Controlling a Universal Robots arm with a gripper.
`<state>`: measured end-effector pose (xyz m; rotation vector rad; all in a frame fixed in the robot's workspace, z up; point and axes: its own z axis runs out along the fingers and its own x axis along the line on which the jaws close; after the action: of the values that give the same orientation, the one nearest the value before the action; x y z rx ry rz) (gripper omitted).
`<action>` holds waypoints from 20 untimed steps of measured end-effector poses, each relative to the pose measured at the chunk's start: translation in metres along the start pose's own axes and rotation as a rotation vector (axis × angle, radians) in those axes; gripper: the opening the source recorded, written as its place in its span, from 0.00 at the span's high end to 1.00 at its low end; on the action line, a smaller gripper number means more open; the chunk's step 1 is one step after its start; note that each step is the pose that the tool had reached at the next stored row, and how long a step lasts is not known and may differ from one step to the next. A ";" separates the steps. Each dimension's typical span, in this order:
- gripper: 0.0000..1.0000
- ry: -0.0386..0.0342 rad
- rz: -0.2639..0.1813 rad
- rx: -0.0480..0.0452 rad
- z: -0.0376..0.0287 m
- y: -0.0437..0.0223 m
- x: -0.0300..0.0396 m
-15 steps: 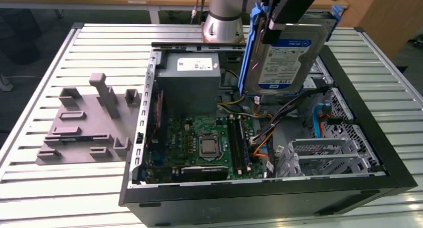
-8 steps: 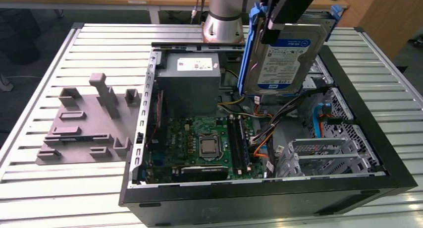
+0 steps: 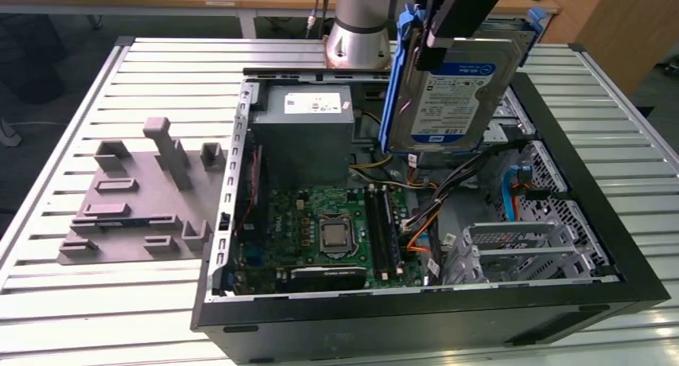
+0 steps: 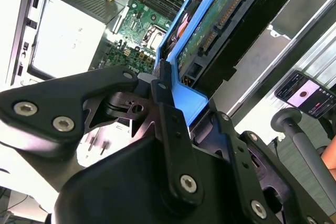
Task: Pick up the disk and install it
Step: 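Insert the disk into the insertion slot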
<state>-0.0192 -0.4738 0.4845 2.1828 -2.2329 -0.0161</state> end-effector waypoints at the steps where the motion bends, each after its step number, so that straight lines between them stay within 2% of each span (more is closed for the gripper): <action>1: 0.64 0.0000 0.000 0.0000 0.0000 0.0002 0.0000; 20: 0.64 0.0000 0.000 0.0000 0.0001 0.0040 0.0001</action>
<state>-0.0232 -0.4738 0.4845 2.1829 -2.2329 -0.0161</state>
